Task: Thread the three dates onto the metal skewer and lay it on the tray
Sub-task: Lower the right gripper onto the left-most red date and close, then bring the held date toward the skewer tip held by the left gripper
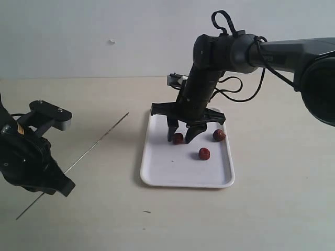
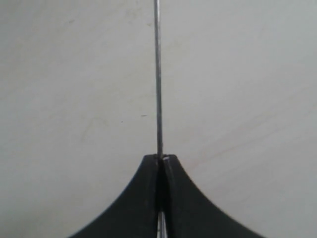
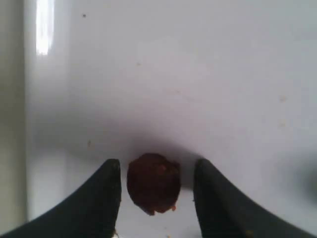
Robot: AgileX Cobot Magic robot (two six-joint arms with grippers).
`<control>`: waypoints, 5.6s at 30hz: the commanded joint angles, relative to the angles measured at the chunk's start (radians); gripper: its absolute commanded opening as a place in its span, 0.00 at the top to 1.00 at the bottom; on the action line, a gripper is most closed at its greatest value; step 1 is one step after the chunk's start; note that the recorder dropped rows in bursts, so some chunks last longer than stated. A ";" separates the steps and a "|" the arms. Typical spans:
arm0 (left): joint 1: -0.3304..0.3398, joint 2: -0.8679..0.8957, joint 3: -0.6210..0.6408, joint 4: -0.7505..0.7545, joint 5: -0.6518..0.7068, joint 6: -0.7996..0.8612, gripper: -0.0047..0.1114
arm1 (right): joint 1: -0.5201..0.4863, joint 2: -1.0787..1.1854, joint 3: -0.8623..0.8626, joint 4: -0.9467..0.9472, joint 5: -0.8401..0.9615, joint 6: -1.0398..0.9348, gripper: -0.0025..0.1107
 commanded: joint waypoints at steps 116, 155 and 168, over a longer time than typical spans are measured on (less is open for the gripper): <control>0.003 0.228 0.052 -1.204 -0.168 0.836 0.96 | -0.005 -0.019 -0.023 0.254 -0.378 -0.104 0.74; 0.003 0.229 -0.030 -1.237 -0.222 0.838 0.96 | -0.005 -0.019 -0.023 0.420 -0.358 -0.261 0.74; 0.003 0.344 -0.057 -1.237 -0.208 0.847 0.96 | -0.005 -0.019 -0.023 0.420 -0.366 -0.267 0.74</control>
